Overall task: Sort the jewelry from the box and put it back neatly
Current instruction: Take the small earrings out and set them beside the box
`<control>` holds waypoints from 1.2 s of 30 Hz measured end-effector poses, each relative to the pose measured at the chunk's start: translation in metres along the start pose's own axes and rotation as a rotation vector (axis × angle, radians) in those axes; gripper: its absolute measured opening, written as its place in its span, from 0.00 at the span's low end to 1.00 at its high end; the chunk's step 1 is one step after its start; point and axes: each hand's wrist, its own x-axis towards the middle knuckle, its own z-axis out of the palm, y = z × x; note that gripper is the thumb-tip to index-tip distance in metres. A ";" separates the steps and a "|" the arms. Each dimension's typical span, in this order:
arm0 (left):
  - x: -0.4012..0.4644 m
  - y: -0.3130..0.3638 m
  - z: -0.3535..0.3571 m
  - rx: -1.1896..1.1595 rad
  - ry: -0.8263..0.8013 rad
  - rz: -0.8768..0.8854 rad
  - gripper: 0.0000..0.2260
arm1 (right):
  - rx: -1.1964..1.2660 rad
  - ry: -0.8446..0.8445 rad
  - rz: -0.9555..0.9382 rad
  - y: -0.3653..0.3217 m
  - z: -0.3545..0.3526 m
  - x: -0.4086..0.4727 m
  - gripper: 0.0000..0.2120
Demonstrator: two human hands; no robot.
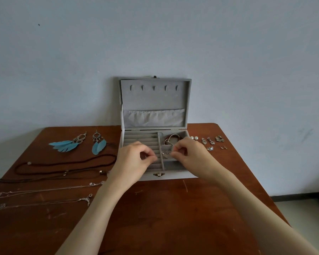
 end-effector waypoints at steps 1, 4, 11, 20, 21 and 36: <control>0.000 0.005 0.002 -0.008 -0.017 0.005 0.02 | 0.026 0.008 0.013 0.006 -0.006 -0.006 0.06; 0.004 0.025 0.012 -0.030 -0.082 0.029 0.01 | 0.068 0.030 0.058 0.027 -0.024 -0.022 0.10; 0.031 0.069 0.056 0.025 -0.184 0.058 0.04 | -0.024 0.031 0.172 0.066 -0.049 -0.029 0.12; 0.056 0.079 0.093 0.233 -0.191 -0.025 0.04 | -0.112 -0.001 0.150 0.078 -0.040 -0.012 0.06; 0.057 0.079 0.095 0.257 -0.193 -0.036 0.04 | -0.119 -0.001 0.154 0.079 -0.039 -0.011 0.06; 0.053 0.073 0.098 0.295 -0.192 -0.028 0.08 | -0.195 0.026 0.156 0.082 -0.037 -0.010 0.08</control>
